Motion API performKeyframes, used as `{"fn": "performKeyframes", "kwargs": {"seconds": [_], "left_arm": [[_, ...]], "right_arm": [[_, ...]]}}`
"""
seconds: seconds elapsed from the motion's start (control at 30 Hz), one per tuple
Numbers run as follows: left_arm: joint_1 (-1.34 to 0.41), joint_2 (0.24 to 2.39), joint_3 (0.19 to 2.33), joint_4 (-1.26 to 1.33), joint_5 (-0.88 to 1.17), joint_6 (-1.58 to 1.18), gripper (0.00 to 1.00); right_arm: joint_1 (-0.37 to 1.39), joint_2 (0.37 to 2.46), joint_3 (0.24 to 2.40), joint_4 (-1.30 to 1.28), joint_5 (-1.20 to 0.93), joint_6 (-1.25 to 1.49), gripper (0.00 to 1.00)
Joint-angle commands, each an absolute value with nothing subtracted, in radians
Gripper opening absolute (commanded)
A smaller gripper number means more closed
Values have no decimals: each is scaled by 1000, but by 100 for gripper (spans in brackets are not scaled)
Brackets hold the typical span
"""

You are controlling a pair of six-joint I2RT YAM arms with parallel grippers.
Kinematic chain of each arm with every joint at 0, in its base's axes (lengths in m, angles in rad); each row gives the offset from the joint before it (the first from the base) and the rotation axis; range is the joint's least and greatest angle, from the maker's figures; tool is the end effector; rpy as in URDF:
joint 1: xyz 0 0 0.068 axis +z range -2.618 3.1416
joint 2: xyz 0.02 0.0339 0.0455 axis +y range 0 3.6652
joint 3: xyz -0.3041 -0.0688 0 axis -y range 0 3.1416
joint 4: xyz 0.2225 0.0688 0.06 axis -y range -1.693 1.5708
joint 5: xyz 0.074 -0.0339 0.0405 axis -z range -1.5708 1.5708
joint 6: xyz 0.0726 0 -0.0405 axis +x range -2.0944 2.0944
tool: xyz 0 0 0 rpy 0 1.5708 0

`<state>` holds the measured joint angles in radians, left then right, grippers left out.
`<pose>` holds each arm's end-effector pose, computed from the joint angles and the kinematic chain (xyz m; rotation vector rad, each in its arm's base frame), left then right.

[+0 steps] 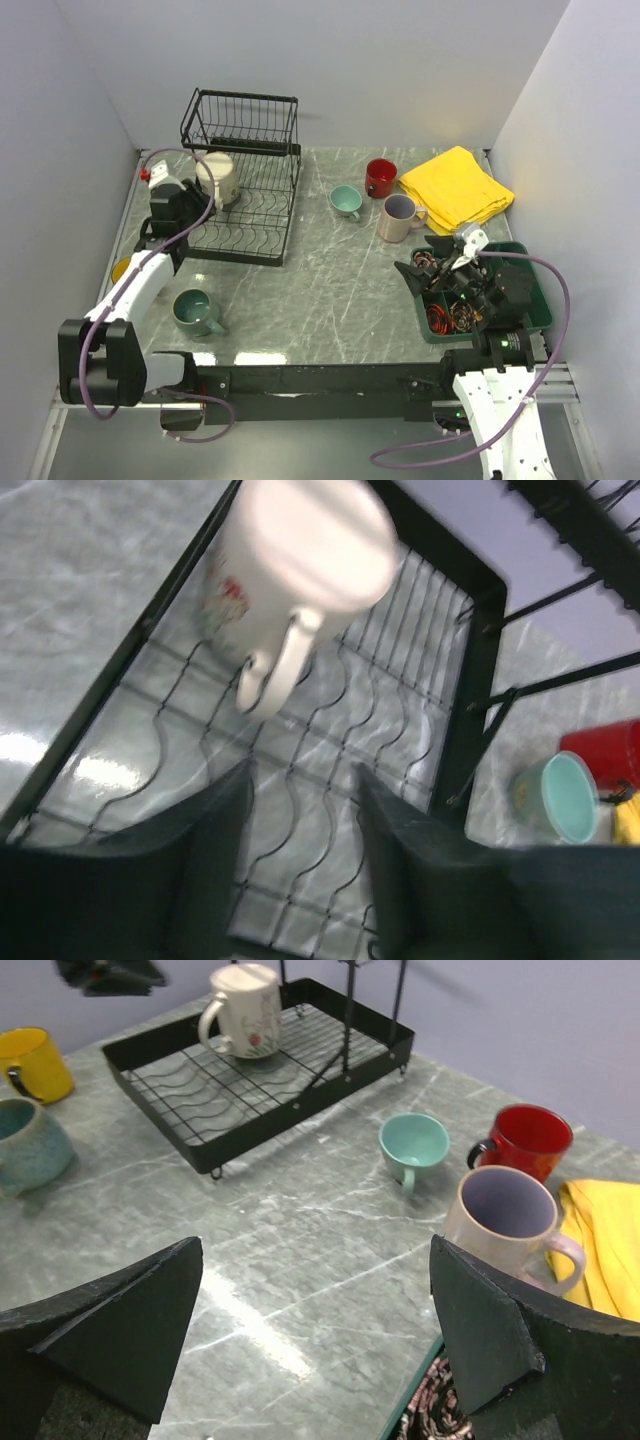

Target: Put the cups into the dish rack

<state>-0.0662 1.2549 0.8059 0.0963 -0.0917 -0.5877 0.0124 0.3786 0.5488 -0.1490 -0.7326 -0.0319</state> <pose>0.2891 -0.0125 0.3095 -0.5592 1.8553 -0.3497 0.0739 0.0495 0.3254 -0.6094 1.4592 0.5501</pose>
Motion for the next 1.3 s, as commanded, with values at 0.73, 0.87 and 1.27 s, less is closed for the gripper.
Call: {"fn": "performKeyframes", "kwargs": {"seconds": [0.73,0.87,1.27], "left_arm": [[34,1709,1106,-63,80,-578,3],[26,1755,1138,-32,165,-592,5],[23,1798,1161,107,193,-689,15]], "right_arm": [[-57,295,423,-25,-676,-54,100],[-64,291,420,-23,-683,-52,100],[-86,290,416,-18,-696,-49,100]]}}
